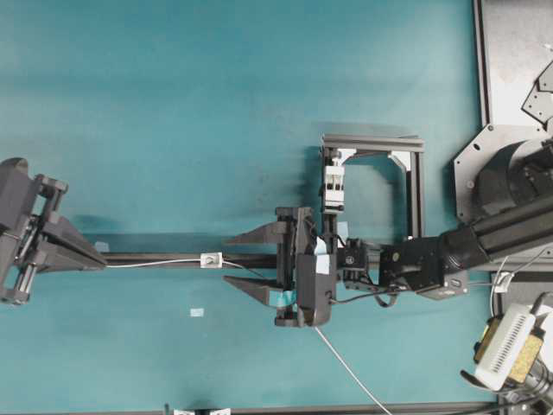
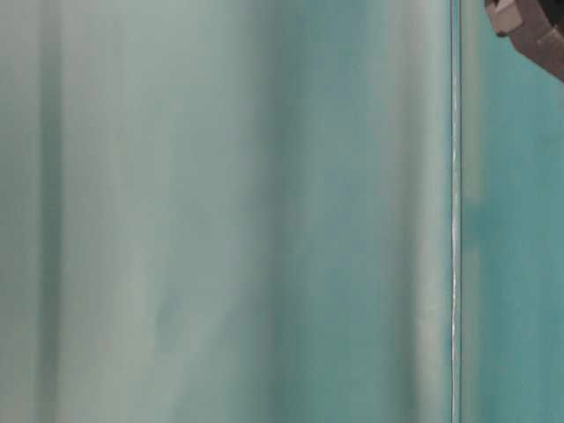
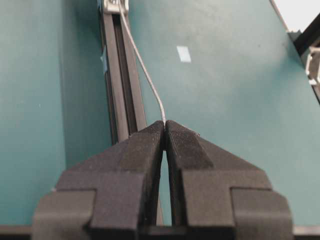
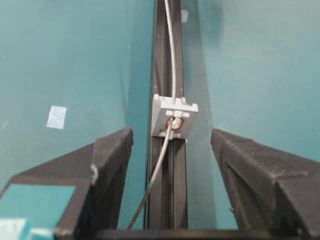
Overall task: Insert the wire into the hole on the right side and pull it with the left arm.
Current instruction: 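Pull the wire leftward through the hole with the left gripper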
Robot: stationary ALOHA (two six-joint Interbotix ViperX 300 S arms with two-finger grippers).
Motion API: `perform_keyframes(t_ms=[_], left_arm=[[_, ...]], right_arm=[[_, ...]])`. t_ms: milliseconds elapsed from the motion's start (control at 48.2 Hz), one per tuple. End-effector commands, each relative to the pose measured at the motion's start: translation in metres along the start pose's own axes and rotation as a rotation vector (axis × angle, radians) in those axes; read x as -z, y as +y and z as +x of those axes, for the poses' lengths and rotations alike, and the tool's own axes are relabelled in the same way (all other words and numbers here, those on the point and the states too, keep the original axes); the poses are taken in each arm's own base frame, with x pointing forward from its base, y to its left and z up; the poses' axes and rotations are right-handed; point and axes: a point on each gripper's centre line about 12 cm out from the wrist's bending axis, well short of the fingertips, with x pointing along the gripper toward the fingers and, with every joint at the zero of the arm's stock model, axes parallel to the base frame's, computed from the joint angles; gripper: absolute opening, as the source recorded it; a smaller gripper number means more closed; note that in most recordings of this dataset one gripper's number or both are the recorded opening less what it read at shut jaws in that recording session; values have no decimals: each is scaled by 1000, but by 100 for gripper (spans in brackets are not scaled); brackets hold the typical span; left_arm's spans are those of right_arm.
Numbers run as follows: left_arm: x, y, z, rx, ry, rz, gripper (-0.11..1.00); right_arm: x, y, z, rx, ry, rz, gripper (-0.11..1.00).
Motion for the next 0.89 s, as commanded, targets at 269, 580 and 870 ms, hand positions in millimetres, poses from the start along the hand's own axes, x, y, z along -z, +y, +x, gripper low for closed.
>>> perform_keyframes(t_ms=[269, 580, 870], left_arm=[[4, -1, -4, -1, 38, 5, -10], [-3, -1, -3, -30, 118, -8, -10], [-17, -1, -12, -29, 75, -15, 7]], right_arm=[[-19, 3, -1, -10, -48, 28, 83], [-21, 4, 0, -12, -52, 31, 83], [-21, 4, 0, -11, -53, 31, 83]])
